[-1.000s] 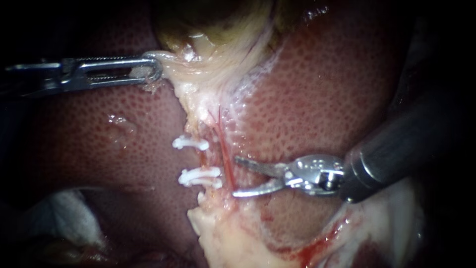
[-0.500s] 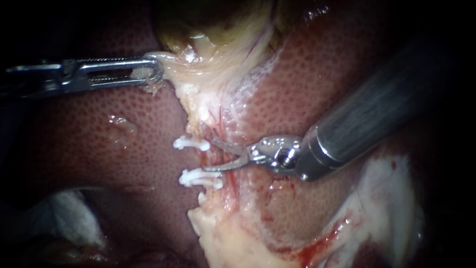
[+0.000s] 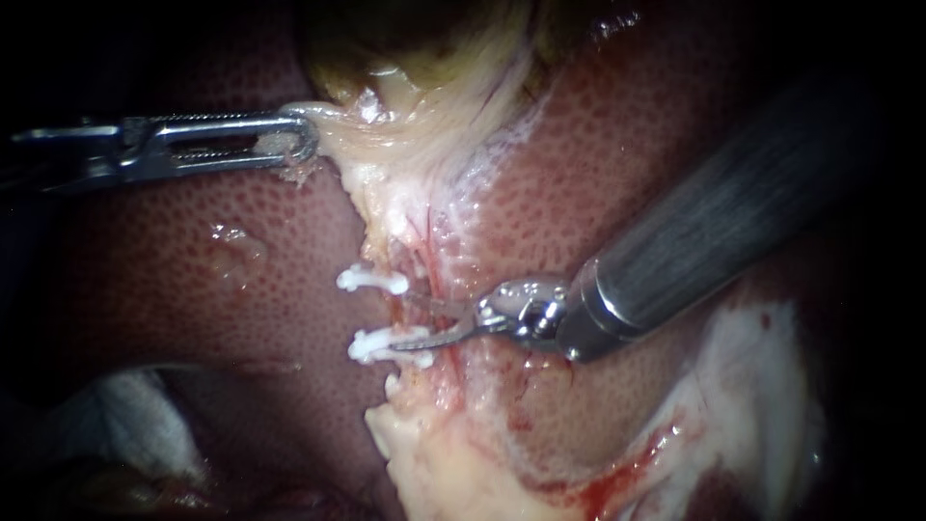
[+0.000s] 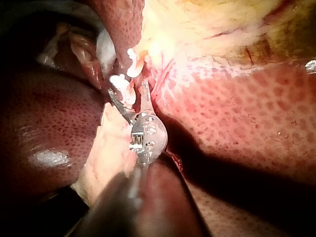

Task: Go to the cutting position left tube

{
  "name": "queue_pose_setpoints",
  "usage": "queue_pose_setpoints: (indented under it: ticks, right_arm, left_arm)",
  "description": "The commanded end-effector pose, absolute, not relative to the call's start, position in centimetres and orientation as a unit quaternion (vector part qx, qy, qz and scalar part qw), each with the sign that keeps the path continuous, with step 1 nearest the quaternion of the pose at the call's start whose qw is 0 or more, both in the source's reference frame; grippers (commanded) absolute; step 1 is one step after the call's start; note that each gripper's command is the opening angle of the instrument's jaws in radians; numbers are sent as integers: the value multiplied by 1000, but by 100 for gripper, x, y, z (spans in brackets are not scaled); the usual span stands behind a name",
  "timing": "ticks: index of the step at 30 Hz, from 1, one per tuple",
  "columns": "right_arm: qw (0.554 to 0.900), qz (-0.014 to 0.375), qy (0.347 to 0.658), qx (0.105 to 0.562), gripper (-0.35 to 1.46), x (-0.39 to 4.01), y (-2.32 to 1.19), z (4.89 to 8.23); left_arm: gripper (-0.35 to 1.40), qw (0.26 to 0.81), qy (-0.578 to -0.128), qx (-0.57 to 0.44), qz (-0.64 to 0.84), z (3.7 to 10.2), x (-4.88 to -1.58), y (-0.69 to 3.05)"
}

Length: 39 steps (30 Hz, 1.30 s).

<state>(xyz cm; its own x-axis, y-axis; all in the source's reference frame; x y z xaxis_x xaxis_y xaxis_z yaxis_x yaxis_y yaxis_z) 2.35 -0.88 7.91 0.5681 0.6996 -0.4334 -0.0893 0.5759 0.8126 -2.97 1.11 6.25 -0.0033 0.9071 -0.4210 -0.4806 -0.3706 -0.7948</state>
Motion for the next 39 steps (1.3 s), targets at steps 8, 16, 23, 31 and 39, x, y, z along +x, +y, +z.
queue_pose_setpoints:
  ticks: [8,16,23,31,39]
  right_arm:
    - [786,240,397,409,123,244,-86,793]
    - [779,244,401,416,118,252,-81,801]
    - [764,241,411,436,111,259,-79,803]
    - [742,243,429,455,101,273,-77,803]
    - [733,247,442,455,98,283,-75,804]
  left_arm:
    - [-35,516,-219,-482,673,626,-299,110]
    - [-35,516,-219,-482,673,627,-299,110]
    - [-35,517,-219,-482,673,627,-300,110]
    - [-35,517,-218,-482,673,628,-300,109]
    - [-35,516,-219,-482,673,628,-302,109]
